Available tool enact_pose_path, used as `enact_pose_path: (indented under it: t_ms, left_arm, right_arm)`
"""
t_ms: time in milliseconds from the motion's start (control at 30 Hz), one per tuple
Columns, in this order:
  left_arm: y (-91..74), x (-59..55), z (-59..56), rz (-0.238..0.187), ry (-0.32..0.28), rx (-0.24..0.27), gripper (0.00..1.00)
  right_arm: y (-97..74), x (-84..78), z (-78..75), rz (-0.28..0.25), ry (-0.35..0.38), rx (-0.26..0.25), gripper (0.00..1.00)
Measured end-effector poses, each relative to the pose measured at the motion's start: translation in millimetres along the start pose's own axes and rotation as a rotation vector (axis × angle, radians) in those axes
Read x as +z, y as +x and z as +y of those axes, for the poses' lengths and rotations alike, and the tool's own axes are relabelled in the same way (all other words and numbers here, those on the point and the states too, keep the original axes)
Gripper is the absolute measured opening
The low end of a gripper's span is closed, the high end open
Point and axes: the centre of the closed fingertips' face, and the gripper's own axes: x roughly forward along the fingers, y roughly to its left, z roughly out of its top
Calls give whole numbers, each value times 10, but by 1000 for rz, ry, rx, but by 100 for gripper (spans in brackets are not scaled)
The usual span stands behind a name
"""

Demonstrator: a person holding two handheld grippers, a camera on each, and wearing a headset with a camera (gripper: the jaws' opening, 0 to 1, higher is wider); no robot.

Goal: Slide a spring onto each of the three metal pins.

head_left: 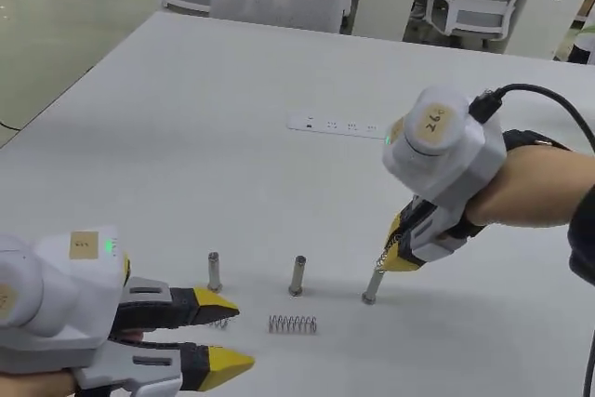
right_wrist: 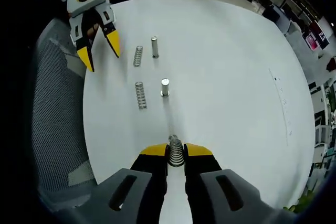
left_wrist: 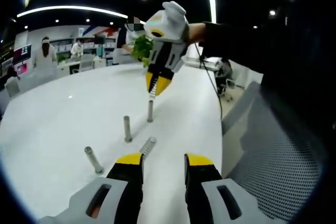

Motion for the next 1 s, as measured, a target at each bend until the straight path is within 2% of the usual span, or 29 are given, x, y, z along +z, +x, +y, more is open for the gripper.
enact_pose_path:
  t_ms: [567,1000]
  left_arm:
    - [2,-9,18,-2,0,-1,23]
    - [2,-5,15,1,2,0,23]
  right_arm:
    - [244,-22,-17,59,-12,32,8]
    - [502,-117,17,78,20,60,8]
